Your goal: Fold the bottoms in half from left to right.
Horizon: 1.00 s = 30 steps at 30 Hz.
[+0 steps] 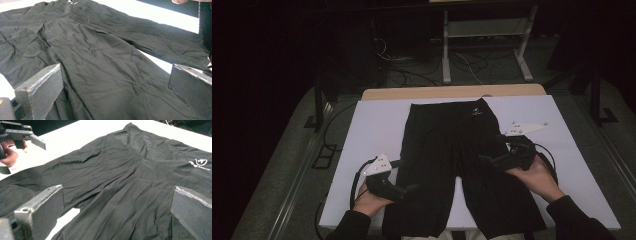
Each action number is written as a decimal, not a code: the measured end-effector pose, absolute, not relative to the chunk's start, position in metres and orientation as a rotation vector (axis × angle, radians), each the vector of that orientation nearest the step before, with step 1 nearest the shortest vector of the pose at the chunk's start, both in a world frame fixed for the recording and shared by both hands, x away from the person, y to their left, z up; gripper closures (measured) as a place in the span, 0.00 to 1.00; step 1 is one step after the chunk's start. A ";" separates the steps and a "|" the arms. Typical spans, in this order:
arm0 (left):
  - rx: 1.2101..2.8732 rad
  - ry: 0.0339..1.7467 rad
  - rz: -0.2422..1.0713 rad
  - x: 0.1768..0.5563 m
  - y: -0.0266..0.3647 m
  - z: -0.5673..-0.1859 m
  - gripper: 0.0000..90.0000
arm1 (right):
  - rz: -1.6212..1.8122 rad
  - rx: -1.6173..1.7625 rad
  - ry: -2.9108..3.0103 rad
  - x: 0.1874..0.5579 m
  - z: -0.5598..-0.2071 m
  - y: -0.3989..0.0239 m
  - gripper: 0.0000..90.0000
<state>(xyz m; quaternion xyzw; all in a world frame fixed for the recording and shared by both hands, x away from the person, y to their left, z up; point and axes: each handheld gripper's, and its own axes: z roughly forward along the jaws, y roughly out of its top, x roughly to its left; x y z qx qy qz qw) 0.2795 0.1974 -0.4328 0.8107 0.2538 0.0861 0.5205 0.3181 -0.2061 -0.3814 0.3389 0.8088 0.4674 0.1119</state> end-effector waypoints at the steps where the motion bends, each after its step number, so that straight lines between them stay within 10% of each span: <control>1: 1.943 0.608 0.206 0.280 0.197 -0.433 0.00 | 1.368 0.991 2.380 0.319 -0.381 -0.204 0.00; 30: 1.947 0.608 0.200 0.280 0.197 -0.433 0.00 | 1.355 0.950 2.390 0.348 -0.367 -0.176 0.00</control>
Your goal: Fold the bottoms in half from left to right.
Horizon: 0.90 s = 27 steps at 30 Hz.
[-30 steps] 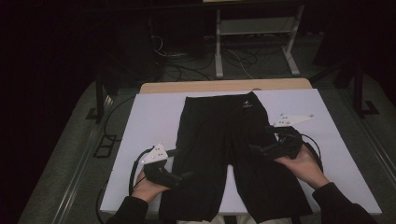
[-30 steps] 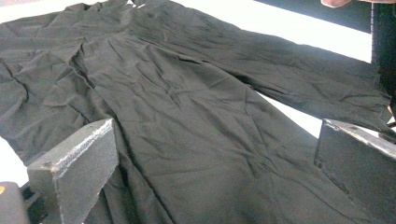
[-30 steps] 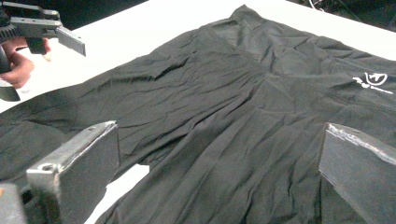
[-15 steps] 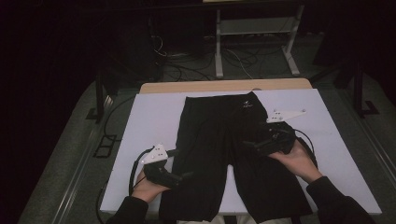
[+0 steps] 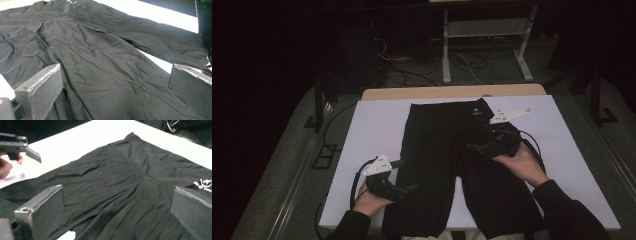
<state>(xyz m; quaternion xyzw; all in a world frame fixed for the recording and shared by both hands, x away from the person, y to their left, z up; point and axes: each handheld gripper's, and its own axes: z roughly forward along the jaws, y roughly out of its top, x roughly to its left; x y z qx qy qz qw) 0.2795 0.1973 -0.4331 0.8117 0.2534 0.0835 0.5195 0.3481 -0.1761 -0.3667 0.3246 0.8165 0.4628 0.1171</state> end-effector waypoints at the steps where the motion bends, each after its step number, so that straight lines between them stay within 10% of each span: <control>1: 1.947 0.607 0.200 0.280 0.197 -0.433 0.00 | 1.358 0.948 2.383 0.350 -0.365 -0.174 0.00; 27: 1.949 0.602 0.194 0.279 0.197 -0.433 0.00 | 1.326 0.930 2.403 0.386 -0.352 -0.144 0.00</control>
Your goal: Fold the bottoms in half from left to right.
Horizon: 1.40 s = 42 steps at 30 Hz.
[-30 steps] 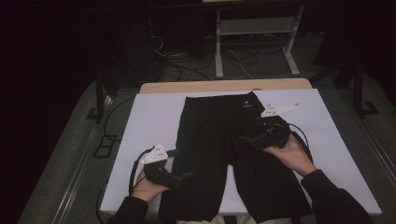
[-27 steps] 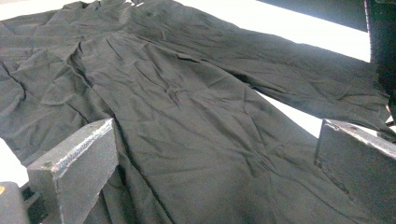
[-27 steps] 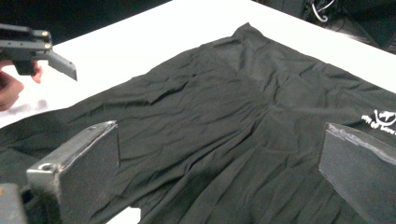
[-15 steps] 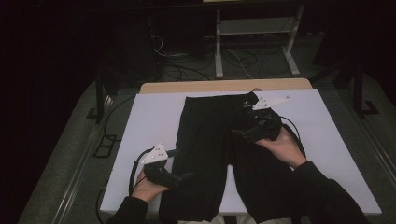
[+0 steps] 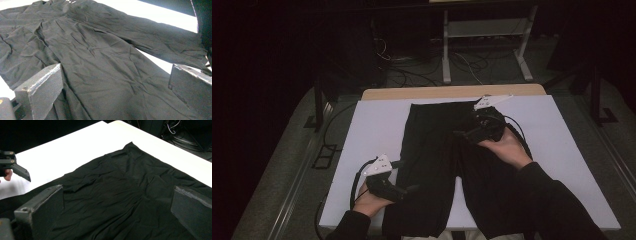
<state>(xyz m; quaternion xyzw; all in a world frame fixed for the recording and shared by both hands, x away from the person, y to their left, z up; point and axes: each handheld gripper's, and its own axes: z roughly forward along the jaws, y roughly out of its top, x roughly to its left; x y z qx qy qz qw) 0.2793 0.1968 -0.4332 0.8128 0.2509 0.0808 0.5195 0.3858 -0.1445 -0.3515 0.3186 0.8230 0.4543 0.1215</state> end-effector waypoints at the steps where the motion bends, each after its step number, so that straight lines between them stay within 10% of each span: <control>1: 1.949 0.601 0.193 0.279 0.197 -0.433 0.00 | 1.323 0.932 2.404 0.387 -0.351 -0.143 0.00; 42: 1.950 0.596 0.188 0.278 0.197 -0.433 0.00 | 1.277 1.024 2.357 0.457 -0.348 -0.108 0.00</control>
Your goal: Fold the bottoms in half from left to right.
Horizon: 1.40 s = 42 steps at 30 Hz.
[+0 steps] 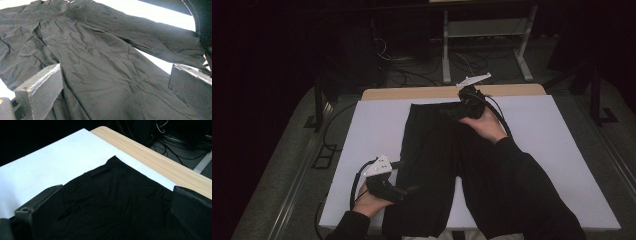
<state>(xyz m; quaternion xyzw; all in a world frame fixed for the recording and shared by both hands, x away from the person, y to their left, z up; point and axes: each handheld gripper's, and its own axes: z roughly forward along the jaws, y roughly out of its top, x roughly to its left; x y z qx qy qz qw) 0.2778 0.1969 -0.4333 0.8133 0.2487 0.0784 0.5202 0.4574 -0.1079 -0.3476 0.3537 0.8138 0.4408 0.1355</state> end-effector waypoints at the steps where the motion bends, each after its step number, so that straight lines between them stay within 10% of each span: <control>1: 1.949 0.596 0.188 0.278 0.197 -0.433 0.00 | 1.278 1.029 2.354 0.460 -0.349 -0.107 0.00; 42: 1.934 0.600 0.179 0.278 0.198 -0.433 0.00 | 1.283 1.004 2.295 0.486 -0.364 -0.040 0.00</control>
